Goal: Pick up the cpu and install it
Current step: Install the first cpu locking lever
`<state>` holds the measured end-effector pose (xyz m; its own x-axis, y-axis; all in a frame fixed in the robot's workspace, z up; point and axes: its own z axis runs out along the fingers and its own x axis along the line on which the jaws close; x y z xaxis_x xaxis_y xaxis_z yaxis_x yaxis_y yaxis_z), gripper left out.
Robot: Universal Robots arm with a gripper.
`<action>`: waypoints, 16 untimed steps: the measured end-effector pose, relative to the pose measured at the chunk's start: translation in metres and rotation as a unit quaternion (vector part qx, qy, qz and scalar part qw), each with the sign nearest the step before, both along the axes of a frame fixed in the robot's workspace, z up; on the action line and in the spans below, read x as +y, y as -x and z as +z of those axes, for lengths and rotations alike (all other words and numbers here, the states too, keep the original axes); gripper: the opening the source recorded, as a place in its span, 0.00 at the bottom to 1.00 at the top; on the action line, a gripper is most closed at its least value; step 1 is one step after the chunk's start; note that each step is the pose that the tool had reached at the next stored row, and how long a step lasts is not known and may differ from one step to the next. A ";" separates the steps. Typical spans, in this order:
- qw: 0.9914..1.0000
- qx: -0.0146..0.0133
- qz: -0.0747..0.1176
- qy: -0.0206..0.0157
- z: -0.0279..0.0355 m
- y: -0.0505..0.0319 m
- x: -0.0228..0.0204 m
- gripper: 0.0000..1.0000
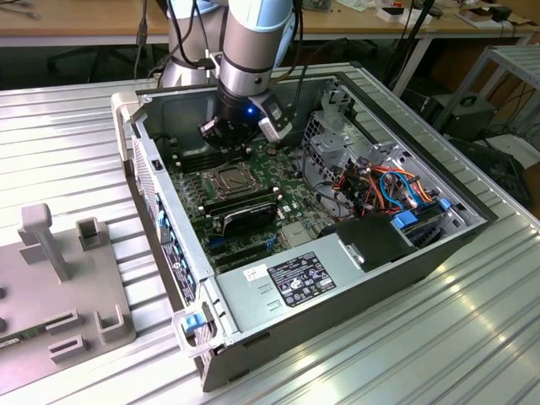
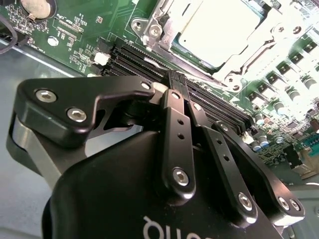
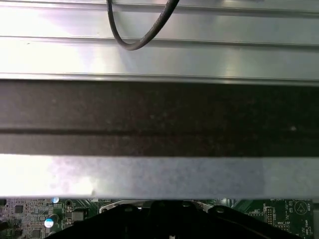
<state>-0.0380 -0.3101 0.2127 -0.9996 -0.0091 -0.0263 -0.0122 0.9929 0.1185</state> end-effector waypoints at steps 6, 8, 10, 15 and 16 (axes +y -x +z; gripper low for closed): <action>1.000 0.000 0.000 0.000 -0.0052 -0.0004 0.0000 0.11; 1.000 0.000 0.000 0.000 -0.0055 -0.0005 -0.0001 0.11; 1.000 0.000 0.000 0.000 -0.0059 -0.0006 -0.0001 0.11; 1.000 0.000 0.000 0.000 -0.0073 -0.0006 -0.0007 0.11; 1.000 0.000 0.000 0.000 -0.0078 -0.0006 -0.0007 0.11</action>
<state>-0.0374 -0.3108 0.2049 -0.9996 -0.0091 -0.0262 -0.0121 0.9929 0.1184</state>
